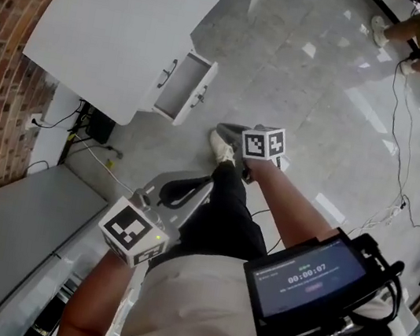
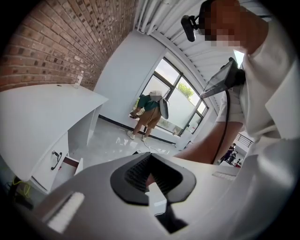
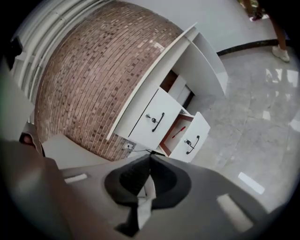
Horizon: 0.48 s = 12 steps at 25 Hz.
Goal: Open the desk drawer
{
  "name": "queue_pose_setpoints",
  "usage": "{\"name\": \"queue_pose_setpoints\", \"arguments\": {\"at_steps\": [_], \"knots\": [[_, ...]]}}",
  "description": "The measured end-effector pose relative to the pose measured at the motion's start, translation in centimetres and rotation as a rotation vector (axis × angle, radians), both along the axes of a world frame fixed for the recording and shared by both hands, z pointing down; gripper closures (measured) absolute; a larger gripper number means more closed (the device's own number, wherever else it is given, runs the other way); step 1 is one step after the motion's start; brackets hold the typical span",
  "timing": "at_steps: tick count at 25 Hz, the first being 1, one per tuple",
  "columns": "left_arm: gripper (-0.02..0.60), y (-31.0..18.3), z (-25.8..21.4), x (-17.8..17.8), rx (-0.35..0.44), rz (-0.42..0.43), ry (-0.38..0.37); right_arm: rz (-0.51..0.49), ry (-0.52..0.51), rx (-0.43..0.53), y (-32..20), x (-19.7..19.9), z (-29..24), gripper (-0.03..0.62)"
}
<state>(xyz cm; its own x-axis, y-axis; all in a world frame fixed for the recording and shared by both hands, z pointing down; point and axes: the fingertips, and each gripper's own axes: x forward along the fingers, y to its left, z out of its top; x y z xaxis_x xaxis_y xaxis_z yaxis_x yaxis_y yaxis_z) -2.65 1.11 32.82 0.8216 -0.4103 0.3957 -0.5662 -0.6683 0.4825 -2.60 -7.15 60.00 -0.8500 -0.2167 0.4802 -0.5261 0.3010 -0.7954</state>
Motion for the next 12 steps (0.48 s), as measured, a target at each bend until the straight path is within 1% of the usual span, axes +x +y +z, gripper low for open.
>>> {"name": "queue_pose_setpoints", "arguments": {"at_steps": [2, 5, 7, 12], "knots": [[0.575, 0.8, -0.9, 0.3, -0.011, 0.0, 0.015, -0.035, 0.014, 0.034, 1.0, -0.1, -1.9, 0.591], [0.575, 2.5, -2.6, 1.3, -0.001, 0.009, 0.009, -0.078, 0.008, 0.07, 3.1, 0.0, -5.2, 0.592], [0.575, 3.4, -3.9, 1.8, 0.0, 0.012, 0.018, -0.105, -0.001, 0.093, 4.4, -0.3, -7.4, 0.592], [0.575, 4.2, -4.8, 0.8, -0.002, 0.031, 0.019, -0.184, -0.005, 0.147, 6.2, -2.7, -11.1, 0.591]]}}
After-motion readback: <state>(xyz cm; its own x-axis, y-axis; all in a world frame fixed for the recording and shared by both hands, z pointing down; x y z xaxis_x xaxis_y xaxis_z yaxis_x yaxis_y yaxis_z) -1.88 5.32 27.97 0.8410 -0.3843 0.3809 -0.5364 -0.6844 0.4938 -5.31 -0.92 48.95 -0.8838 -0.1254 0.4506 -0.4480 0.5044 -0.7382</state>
